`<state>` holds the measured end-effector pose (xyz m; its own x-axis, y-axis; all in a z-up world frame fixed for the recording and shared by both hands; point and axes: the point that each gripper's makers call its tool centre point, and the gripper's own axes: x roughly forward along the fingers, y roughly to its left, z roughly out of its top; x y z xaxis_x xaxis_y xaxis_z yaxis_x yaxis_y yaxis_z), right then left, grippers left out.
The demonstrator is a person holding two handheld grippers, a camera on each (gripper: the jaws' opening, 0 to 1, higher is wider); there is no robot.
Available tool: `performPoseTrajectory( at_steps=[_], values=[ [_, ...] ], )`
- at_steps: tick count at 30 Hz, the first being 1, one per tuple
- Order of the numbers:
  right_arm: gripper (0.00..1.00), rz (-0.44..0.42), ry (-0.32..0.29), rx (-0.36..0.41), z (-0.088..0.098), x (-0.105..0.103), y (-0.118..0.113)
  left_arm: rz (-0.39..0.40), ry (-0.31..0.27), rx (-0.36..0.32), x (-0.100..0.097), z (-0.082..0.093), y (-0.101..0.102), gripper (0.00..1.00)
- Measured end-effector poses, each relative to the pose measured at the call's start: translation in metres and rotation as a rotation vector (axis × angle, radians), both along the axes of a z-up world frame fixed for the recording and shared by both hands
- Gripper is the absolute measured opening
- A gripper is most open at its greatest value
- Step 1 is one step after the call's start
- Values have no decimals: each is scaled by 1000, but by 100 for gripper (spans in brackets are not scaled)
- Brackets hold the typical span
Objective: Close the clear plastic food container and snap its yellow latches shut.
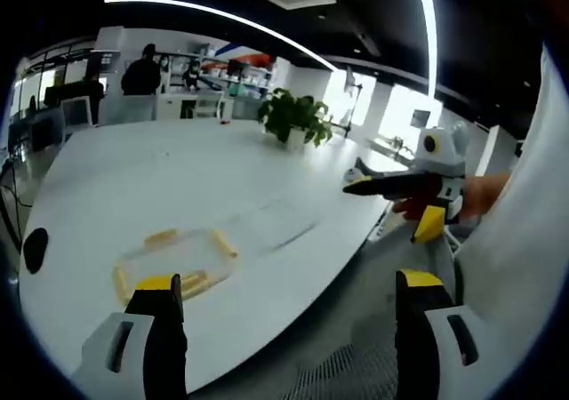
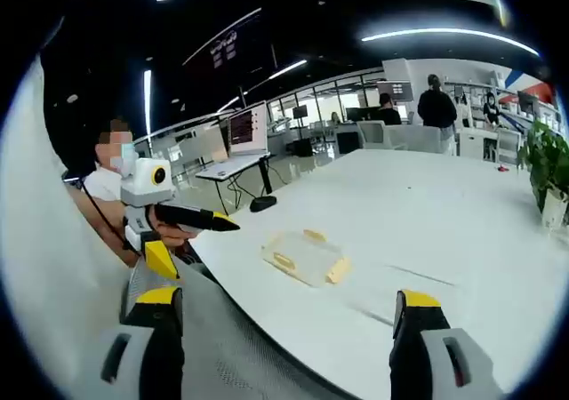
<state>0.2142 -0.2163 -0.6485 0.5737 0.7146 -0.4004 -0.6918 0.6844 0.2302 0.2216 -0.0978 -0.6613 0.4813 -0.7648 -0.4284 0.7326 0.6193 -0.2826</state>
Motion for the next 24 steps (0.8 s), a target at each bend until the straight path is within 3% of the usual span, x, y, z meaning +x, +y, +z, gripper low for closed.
performPoseTrajectory(
  at_steps=[24],
  values=[
    [99,0,1,-11,-2,0,0,14,14,-29,2,3,0,99]
  ],
)
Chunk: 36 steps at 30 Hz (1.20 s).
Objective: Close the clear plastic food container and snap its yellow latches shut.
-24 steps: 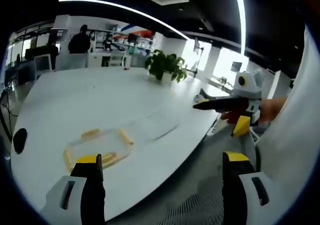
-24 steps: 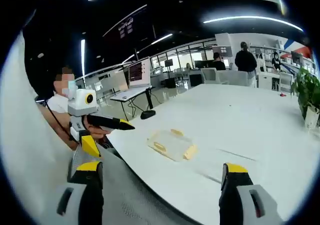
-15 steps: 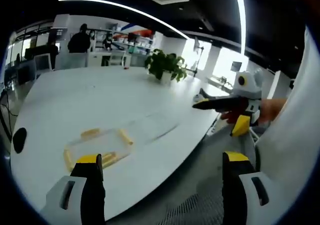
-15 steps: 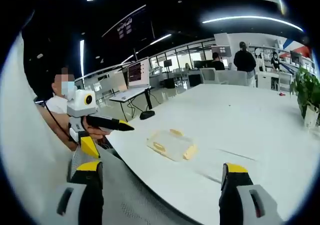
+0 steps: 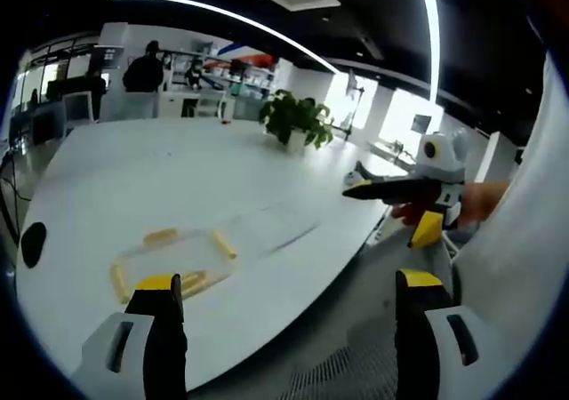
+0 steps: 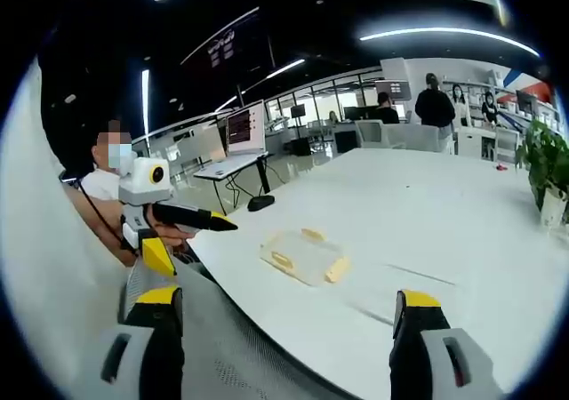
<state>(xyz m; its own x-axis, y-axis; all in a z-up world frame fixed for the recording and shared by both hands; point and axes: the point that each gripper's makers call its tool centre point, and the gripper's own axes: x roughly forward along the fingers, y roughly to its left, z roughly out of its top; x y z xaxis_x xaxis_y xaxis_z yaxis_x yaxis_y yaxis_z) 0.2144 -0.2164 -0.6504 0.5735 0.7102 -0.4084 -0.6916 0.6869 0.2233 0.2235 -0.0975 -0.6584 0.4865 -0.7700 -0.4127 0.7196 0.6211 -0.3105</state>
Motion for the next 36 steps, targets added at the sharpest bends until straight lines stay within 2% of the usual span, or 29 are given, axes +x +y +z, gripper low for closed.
performPoseTrajectory(
  at_steps=[11,23,36],
  values=[
    [99,-3,2,-8,-1,1,-1,12,8,-17,2,1,1,99],
    [99,-4,12,-31,-3,1,-2,-9,-13,17,-1,-1,0,99],
    [99,-21,-15,-33,2,7,-7,-4,-7,17,0,-1,3,99]
  ],
)
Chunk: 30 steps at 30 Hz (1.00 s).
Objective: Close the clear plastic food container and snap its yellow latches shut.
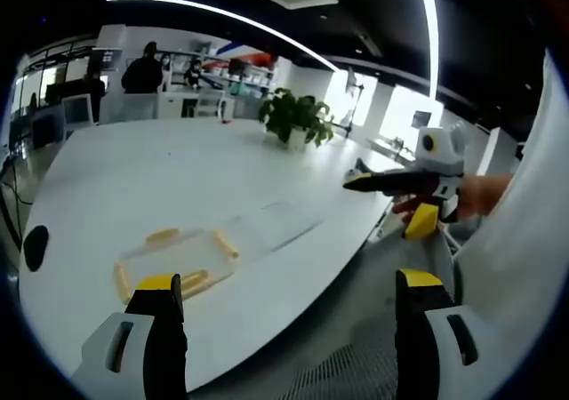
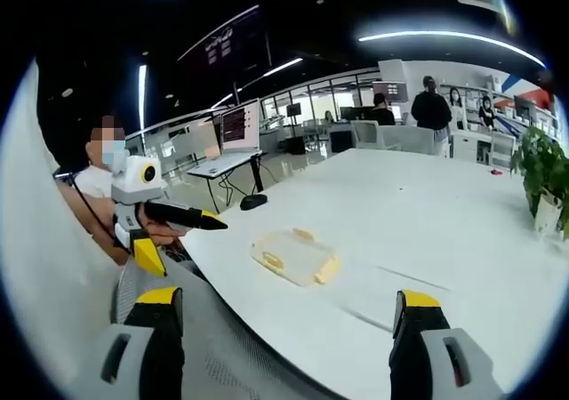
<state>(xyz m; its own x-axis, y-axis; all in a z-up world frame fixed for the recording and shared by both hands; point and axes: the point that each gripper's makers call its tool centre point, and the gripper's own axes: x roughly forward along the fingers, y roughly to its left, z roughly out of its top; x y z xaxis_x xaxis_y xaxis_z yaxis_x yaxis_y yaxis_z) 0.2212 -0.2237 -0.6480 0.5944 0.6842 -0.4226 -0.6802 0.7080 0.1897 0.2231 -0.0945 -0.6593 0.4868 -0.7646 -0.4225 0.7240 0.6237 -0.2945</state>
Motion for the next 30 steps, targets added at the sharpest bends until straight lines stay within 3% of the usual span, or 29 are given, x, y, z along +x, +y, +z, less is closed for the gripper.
performPoseTrajectory(
  at_steps=[16,20,23,30],
  values=[
    [99,-4,-28,-9,7,8,-1,7,-1,-5,5,5,4,99],
    [87,-16,-42,9,13,10,-2,9,-16,6,8,7,7,99],
    [97,-30,-51,57,19,13,3,14,-26,7,11,10,10,99],
    [99,-25,-63,27,18,17,3,28,-44,5,18,15,14,99]
  ],
)
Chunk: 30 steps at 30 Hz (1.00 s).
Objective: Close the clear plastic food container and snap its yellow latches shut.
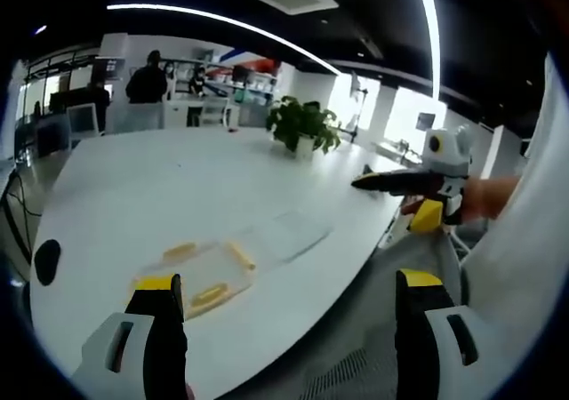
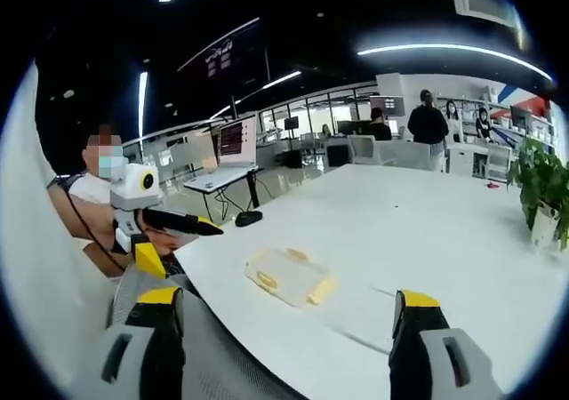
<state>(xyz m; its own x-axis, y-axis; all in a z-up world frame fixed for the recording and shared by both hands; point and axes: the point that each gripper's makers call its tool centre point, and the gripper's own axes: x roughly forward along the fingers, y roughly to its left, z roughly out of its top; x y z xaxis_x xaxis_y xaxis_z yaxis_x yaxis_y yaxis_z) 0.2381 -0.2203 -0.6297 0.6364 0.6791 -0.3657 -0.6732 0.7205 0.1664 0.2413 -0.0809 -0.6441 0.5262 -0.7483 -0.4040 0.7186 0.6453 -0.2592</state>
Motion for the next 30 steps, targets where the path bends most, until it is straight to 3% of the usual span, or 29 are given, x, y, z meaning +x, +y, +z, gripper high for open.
performPoseTrajectory(
  at_steps=[16,19,30],
  values=[
    [99,19,-16,-31,1,14,3,4,-25,3,13,4,2,99],
    [99,24,-11,-2,5,17,5,2,-25,13,15,4,3,99],
    [99,21,-5,-23,0,27,6,39,-43,18,33,10,21,99]
  ],
)
